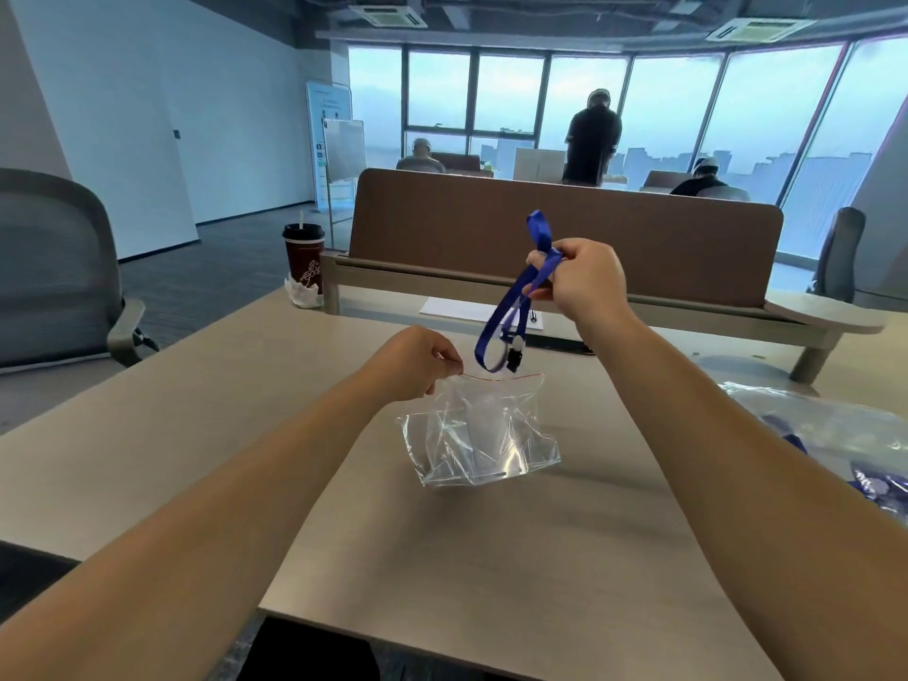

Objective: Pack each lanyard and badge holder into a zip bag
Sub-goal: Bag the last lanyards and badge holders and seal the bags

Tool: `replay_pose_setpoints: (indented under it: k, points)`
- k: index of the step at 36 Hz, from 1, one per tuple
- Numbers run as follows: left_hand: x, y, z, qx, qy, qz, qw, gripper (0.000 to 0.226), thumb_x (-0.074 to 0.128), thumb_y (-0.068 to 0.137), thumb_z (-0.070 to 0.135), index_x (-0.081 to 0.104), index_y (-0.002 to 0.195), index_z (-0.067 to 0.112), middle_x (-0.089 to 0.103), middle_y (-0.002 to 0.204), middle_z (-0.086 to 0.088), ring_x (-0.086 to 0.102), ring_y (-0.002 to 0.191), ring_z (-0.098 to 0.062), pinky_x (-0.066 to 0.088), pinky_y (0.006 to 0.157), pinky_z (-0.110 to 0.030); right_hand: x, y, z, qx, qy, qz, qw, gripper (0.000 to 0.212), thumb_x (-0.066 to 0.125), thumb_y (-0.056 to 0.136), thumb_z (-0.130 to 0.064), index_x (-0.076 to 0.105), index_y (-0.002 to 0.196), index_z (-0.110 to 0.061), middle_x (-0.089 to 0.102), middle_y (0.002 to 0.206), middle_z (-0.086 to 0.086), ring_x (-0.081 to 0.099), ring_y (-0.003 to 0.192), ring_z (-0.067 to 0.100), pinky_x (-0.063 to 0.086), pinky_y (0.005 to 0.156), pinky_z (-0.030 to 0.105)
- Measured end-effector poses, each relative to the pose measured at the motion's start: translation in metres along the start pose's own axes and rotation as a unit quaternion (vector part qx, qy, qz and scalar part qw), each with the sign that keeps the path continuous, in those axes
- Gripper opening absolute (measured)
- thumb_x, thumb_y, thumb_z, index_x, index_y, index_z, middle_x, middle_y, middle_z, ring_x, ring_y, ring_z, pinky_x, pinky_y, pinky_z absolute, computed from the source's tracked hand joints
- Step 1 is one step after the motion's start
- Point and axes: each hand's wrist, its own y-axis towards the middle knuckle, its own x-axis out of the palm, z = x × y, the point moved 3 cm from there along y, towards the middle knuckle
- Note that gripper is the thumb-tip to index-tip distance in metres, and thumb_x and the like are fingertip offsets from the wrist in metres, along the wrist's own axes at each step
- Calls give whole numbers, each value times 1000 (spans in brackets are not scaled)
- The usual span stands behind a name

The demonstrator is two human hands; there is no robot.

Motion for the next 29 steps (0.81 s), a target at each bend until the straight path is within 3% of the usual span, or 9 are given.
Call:
replay_pose_setpoints:
  k: [5,11,16,21,24,29]
  points:
    - [1,-1,-1,1,4,-3,1000,17,63,96,22,74,106,14,61,65,4,55,54,-12,41,50,-16,2,1,-5,-9,8,14,1000,8,62,98,-13,67,104,-12,72,96,5,73,79,22,63,74,34]
    - [1,1,-5,8,4,-9,1000,17,63,95,23,74,105,14,64,65,3,56,53,-12,44,52,-17,1,3,-14,-26,4,31,999,7,61,98,-14,66,103,-14,72,96,5,71,77,17,62,69,26]
    - [2,4,-7,12,5,-12,1000,17,64,95,23,74,106,15,65,68,3,57,54,-10,44,52,-16,1,2,-22,-36,21,41,998,6,60,99,-14,66,97,-16,71,89,3,73,79,24,63,71,30]
    - [1,5,-9,14,7,-15,1000,17,63,95,23,74,106,16,67,71,1,59,55,-11,46,53,-15,2,6,-29,-33,27,52,998,6,61,98,-15,67,101,-15,72,96,6,73,83,25,63,76,38]
    - [0,6,-10,15,4,-15,1000,17,64,95,23,75,106,16,70,74,-2,60,56,-12,49,54,-16,2,7,-32,-36,19,50,998,7,61,98,-15,68,101,-14,71,95,5,72,81,22,63,74,32]
    - [-1,6,-9,20,-4,-11,1000,19,64,95,22,74,109,15,68,75,1,59,57,-11,46,52,-14,4,4,-27,-32,-3,47,998,8,60,99,-15,68,98,-15,70,89,1,68,69,11,53,54,14]
